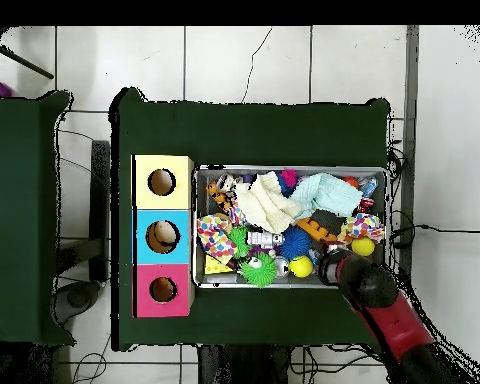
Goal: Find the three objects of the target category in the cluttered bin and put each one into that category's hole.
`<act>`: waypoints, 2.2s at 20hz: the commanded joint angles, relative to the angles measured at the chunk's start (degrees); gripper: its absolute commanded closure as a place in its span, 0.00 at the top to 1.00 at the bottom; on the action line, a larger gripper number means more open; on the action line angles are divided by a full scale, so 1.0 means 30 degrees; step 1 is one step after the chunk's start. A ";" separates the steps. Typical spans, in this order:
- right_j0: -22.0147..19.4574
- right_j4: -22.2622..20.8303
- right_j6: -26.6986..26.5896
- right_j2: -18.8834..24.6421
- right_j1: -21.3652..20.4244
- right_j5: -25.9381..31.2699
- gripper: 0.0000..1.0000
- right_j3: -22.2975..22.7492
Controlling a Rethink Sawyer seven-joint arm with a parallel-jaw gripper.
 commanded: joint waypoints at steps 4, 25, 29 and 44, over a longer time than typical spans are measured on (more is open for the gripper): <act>0.0387 -0.0766 0.0209 0.0497 -0.1238 0.2180 1.00 -0.2245; 0.0016 -0.1680 -0.1193 0.0216 -0.1019 0.4110 1.00 -0.4394; -0.0222 -0.2090 -0.1319 0.0360 -0.0881 0.4522 1.00 -0.4909; -0.1192 -0.2679 0.0202 0.2000 0.1535 0.1205 1.00 -0.4107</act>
